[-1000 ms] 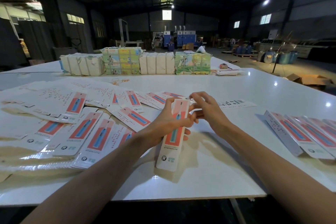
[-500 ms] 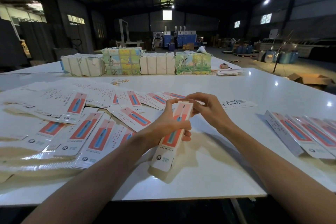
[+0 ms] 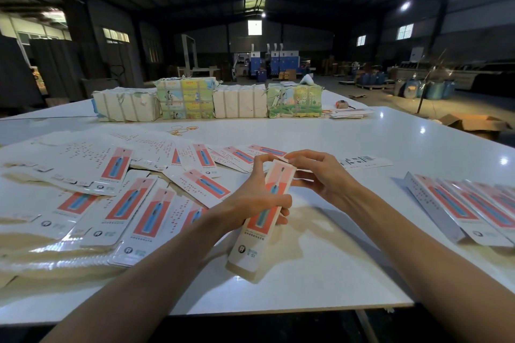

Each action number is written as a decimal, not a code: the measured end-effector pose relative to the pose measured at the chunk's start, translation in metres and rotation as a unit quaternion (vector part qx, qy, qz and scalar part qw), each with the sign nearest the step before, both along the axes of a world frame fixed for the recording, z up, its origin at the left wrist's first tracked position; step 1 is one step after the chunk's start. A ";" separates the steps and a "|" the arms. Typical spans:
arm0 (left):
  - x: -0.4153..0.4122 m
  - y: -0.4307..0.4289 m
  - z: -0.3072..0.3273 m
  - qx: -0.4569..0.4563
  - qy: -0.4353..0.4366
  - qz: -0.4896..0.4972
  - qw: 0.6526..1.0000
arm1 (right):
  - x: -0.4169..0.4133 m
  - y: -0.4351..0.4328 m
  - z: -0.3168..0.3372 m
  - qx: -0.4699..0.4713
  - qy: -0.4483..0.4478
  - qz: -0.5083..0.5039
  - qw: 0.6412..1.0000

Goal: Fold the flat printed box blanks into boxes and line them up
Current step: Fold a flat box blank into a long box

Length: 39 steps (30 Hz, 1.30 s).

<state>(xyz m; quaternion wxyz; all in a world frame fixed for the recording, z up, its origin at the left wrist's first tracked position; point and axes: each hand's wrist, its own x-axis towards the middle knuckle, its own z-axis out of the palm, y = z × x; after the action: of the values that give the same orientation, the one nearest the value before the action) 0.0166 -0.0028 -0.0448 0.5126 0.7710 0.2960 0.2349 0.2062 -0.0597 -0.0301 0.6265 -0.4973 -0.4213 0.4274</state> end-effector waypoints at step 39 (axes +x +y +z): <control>0.013 0.010 0.002 -0.268 -0.265 0.133 0.917 | -0.026 -0.005 0.001 0.005 -0.319 -0.125 0.940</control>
<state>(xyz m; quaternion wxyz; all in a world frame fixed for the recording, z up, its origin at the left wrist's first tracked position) 0.0293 0.0075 -0.0427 0.7240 0.4675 0.3010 0.4083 0.1806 -0.0645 -0.0290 0.5103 -0.6526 -0.5359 0.1629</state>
